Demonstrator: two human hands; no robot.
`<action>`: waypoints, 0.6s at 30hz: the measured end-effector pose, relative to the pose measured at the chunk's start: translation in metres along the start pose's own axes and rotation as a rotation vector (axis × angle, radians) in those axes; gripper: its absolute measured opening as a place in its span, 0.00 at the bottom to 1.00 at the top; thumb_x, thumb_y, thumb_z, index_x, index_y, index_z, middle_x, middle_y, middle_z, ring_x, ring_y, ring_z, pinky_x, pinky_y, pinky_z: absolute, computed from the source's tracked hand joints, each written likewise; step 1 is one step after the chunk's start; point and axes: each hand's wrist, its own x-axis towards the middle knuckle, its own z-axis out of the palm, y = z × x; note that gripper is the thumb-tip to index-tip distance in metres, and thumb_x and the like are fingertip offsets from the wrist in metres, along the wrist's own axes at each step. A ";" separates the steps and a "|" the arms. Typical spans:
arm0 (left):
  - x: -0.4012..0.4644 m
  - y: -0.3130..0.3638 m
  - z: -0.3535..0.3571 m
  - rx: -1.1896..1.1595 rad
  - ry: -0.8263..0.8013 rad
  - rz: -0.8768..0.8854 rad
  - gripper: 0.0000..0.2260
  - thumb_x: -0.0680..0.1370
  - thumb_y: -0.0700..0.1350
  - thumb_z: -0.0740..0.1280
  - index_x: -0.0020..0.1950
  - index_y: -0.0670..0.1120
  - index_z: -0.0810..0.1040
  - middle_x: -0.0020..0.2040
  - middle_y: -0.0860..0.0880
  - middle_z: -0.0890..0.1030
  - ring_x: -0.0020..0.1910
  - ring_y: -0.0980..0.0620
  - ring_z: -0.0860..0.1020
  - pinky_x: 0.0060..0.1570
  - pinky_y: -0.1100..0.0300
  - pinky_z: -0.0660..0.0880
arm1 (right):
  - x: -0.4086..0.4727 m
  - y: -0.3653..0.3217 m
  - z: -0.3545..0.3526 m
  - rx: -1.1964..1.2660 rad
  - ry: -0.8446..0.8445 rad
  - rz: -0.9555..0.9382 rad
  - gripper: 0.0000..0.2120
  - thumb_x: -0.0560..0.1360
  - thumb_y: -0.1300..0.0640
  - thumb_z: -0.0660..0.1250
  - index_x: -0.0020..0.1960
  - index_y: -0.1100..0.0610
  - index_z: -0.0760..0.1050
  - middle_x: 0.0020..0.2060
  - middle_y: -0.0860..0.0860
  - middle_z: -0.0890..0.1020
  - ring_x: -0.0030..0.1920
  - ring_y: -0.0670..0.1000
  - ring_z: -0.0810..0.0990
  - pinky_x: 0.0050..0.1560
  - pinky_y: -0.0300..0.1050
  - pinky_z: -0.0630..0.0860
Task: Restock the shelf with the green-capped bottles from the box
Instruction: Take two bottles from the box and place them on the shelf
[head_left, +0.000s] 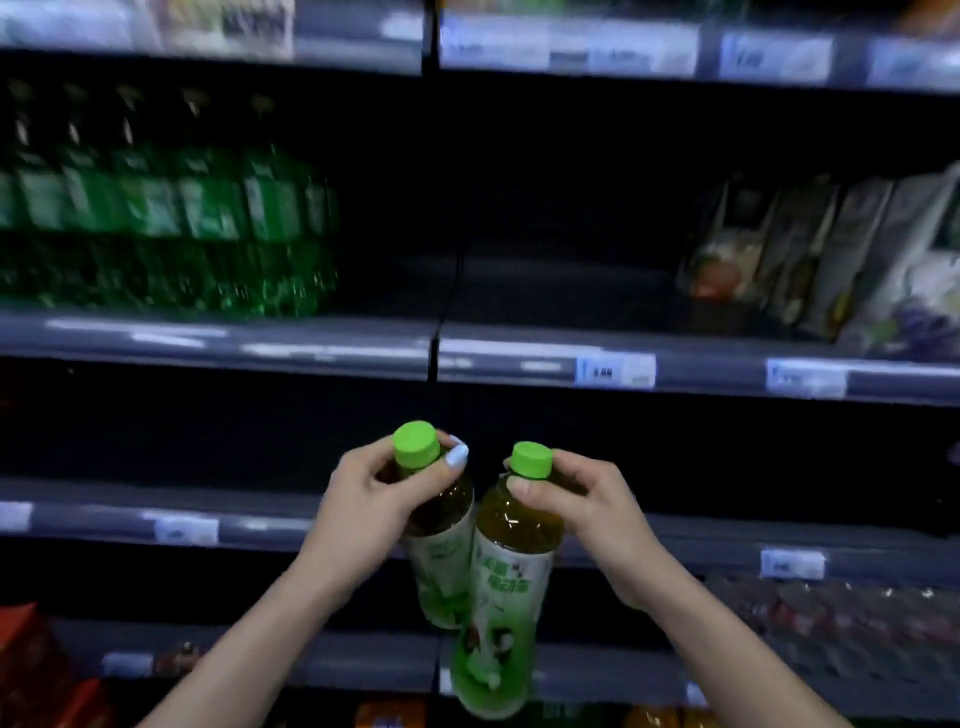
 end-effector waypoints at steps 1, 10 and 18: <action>0.008 0.018 -0.002 0.022 0.011 0.040 0.13 0.63 0.57 0.75 0.44 0.53 0.85 0.38 0.56 0.85 0.42 0.61 0.82 0.47 0.61 0.76 | 0.008 -0.018 0.000 -0.001 0.000 -0.032 0.14 0.63 0.55 0.74 0.44 0.63 0.81 0.36 0.50 0.83 0.38 0.45 0.81 0.40 0.35 0.77; 0.093 0.134 -0.025 0.125 0.060 0.281 0.17 0.62 0.64 0.72 0.41 0.53 0.84 0.36 0.55 0.85 0.41 0.57 0.82 0.46 0.57 0.76 | 0.092 -0.134 0.002 -0.037 0.062 -0.203 0.06 0.69 0.59 0.71 0.45 0.60 0.82 0.36 0.51 0.85 0.38 0.48 0.83 0.37 0.38 0.79; 0.197 0.152 -0.035 0.142 0.075 0.284 0.18 0.62 0.65 0.72 0.37 0.51 0.83 0.40 0.55 0.86 0.46 0.54 0.83 0.50 0.52 0.78 | 0.171 -0.173 -0.012 -0.123 0.168 -0.317 0.03 0.69 0.58 0.72 0.43 0.55 0.83 0.34 0.46 0.85 0.37 0.44 0.83 0.36 0.36 0.77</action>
